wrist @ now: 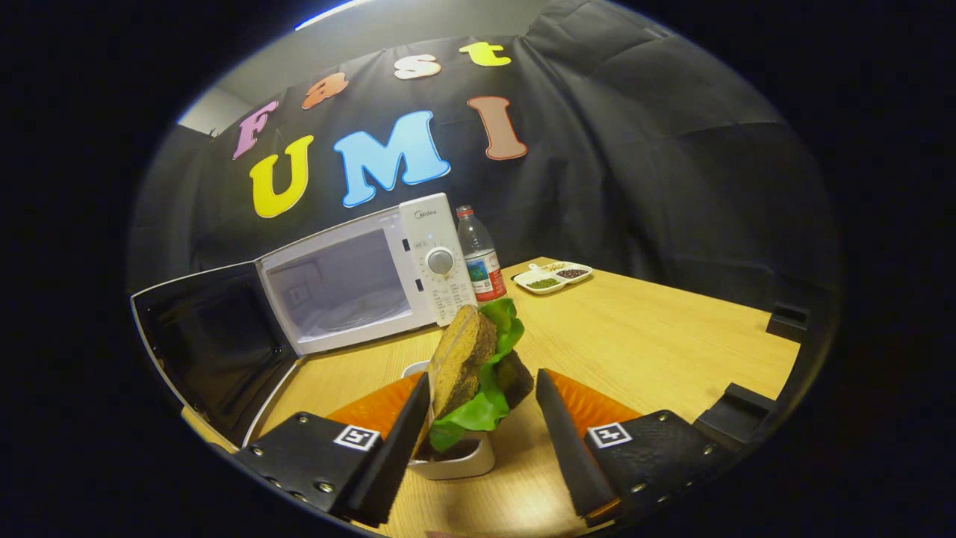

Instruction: Open the microwave, put the food inside, and close the microwave door.

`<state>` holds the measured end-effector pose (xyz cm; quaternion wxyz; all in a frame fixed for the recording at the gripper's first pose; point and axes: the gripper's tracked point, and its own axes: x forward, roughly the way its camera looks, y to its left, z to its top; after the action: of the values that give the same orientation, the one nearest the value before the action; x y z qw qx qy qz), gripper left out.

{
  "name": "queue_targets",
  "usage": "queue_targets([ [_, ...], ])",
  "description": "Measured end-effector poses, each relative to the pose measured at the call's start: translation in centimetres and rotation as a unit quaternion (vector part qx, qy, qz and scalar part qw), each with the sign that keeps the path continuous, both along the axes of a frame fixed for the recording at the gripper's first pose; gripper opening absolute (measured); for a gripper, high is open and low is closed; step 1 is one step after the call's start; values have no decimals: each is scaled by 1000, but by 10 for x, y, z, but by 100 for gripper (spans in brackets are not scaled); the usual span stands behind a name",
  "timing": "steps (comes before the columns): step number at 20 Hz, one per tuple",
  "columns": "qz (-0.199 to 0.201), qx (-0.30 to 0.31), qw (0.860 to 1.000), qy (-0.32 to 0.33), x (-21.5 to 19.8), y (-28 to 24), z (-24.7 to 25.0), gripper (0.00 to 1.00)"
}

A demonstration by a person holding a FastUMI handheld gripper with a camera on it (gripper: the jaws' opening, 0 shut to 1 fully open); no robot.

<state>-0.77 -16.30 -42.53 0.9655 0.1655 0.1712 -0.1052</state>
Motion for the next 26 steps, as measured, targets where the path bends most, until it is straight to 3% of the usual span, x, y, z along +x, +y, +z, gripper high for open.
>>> queue_targets([
  [1,3,5,1000,-1,3,3,1,78],
  [2,2,1,1000,2,3,3,1,63],
  [6,3,-9,1000,1,6,11,12,26],
  [18,29,-106,992,-62,12,46,94,26],
  [26,94,-109,986,-83,70,116,127,25],
])
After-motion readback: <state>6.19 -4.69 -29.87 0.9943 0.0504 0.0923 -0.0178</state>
